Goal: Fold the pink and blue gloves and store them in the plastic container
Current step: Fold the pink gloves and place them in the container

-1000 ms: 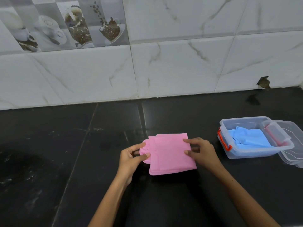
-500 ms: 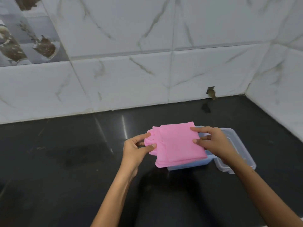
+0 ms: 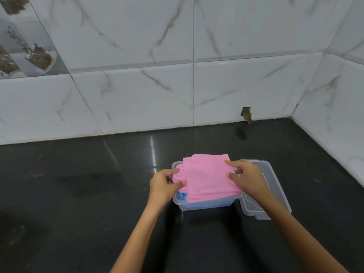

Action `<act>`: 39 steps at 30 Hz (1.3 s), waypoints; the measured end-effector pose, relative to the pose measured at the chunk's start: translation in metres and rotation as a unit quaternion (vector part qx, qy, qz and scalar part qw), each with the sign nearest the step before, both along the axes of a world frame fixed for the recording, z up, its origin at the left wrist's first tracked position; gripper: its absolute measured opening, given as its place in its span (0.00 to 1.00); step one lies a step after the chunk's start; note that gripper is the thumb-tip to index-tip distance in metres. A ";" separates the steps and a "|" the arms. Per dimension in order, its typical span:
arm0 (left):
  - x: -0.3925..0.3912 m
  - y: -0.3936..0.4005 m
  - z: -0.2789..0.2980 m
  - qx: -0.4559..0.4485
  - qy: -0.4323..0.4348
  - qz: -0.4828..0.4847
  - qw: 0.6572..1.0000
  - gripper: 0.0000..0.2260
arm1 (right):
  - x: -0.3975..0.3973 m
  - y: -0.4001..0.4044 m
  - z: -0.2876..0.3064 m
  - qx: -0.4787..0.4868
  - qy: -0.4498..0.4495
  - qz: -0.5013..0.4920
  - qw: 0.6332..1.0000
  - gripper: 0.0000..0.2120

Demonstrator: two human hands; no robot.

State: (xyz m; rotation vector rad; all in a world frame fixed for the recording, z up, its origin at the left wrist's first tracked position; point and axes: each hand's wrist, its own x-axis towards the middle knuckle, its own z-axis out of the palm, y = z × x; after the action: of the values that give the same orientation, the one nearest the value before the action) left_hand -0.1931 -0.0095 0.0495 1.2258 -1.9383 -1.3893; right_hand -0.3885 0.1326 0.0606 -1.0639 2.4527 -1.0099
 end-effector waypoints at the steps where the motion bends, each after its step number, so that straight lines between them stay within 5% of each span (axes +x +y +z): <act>1: 0.000 0.001 -0.001 -0.028 -0.009 -0.001 1.000 0.18 | 0.001 -0.001 -0.003 0.007 0.022 0.007 1.000 0.20; 7: 0.001 0.003 -0.001 -0.135 -0.052 -0.030 0.989 0.16 | 0.010 -0.006 -0.019 0.054 0.140 0.028 0.988 0.21; 12: -0.017 0.008 0.015 -0.374 -0.156 -0.146 0.902 0.18 | 0.015 -0.010 -0.023 0.086 0.199 0.045 0.975 0.21; 16: -0.038 0.001 0.012 -0.358 -0.267 -0.350 0.824 0.26 | 0.010 -0.009 -0.018 0.131 0.277 0.107 0.946 0.21; 20: -0.038 -0.007 0.001 -0.310 -0.321 -0.407 0.797 0.32 | -0.010 -0.005 -0.015 0.195 0.281 0.299 0.891 0.26; 23: -0.041 -0.006 -0.002 -0.293 -0.365 -0.421 0.777 0.33 | -0.021 -0.008 -0.012 0.261 0.280 0.355 0.853 0.28; 32: -0.059 -0.010 -0.011 -0.263 -0.482 -0.465 0.695 0.31 | -0.016 -0.031 -0.014 0.386 0.272 0.385 0.793 0.30; 39: -0.074 -0.014 -0.027 -0.230 -0.527 -0.481 0.662 0.31 | -0.005 -0.047 -0.024 0.456 0.275 0.360 0.766 0.31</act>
State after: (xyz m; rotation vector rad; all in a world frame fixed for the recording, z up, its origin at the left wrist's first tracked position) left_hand -0.2676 -0.0231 0.0227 0.7048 -3.8081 -0.1955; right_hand -0.3931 0.0854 0.0362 -1.7638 2.0368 0.7717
